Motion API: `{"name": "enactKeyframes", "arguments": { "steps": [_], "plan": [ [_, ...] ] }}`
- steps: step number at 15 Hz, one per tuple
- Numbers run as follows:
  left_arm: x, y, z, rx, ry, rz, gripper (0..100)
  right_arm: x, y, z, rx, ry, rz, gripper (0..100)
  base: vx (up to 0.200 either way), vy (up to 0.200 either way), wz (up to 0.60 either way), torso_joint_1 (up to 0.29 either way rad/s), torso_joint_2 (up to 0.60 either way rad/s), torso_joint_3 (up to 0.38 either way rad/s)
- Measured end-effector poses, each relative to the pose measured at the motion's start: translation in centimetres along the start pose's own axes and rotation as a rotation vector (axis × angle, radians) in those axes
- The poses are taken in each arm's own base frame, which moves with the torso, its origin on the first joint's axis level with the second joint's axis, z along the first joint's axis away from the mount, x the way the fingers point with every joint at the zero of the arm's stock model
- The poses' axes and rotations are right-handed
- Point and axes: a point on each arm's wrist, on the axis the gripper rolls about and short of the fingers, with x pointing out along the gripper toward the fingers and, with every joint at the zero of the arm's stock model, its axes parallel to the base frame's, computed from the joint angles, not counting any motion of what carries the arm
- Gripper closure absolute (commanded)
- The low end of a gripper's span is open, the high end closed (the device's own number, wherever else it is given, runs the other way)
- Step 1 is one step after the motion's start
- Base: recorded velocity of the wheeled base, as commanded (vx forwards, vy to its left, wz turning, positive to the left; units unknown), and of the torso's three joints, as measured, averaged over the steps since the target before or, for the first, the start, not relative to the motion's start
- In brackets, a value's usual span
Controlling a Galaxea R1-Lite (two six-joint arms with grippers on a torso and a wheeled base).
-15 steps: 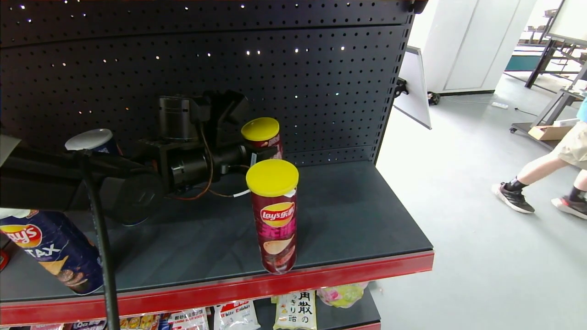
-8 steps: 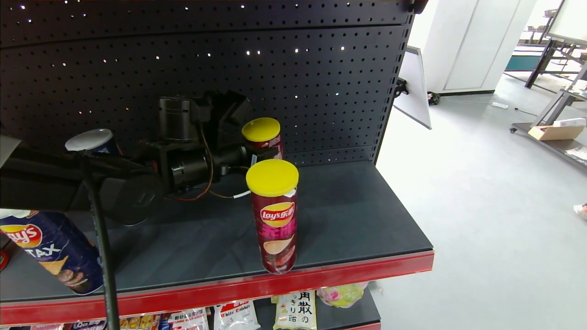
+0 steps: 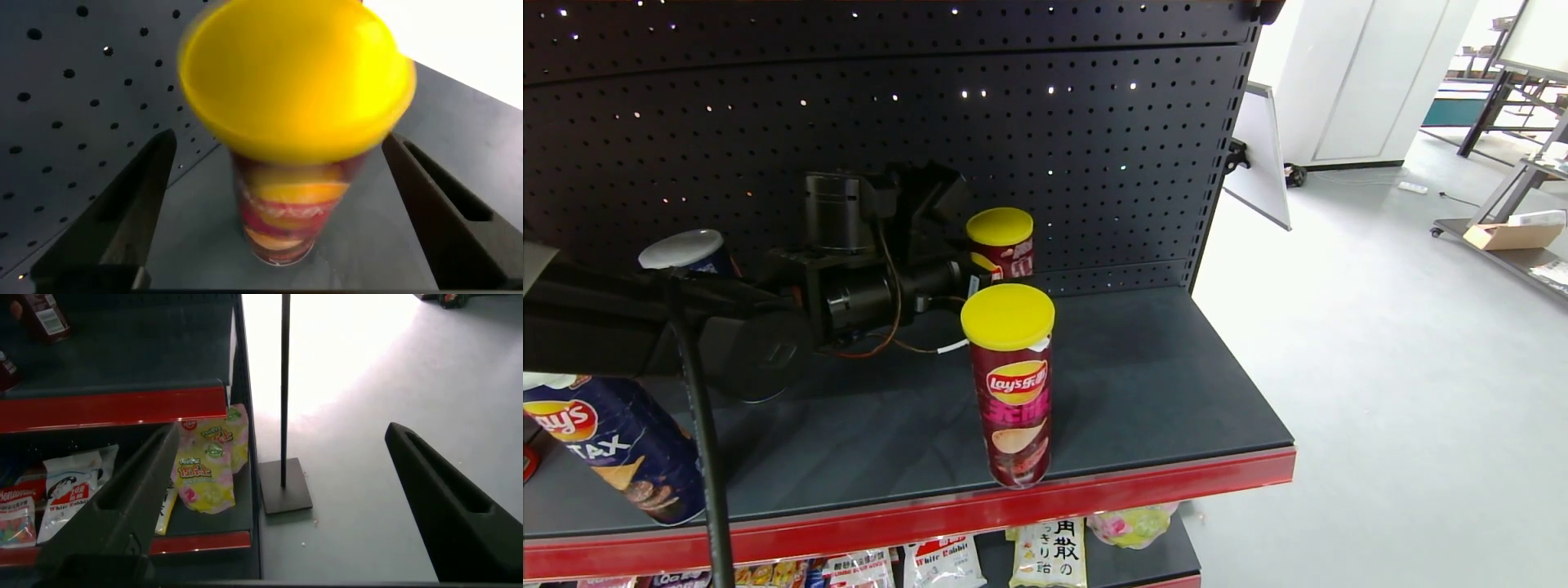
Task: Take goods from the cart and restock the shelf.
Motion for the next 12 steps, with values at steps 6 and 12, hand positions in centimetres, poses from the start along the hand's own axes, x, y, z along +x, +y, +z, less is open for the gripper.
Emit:
{"name": "enactKeyframes", "arguments": {
  "steps": [6, 12],
  "plan": [
    [-2.2, 0.8, -1.2, -0.016, 0.042, 0.03, 0, 0.0, 0.0, 0.0, 0.0, 0.0, 0.0, 0, 0.0, 0.0, 0.0, 0.0, 0.0, 0.0],
    [-5.8, 0.9, -1.9, -0.032, 0.064, 0.059, 0, 0.0, 0.0, 0.0, 0.0, 0.0, 0.0, 0, 0.0, 0.0, 0.0, 0.0, 0.0, 0.0]
  ]
}}
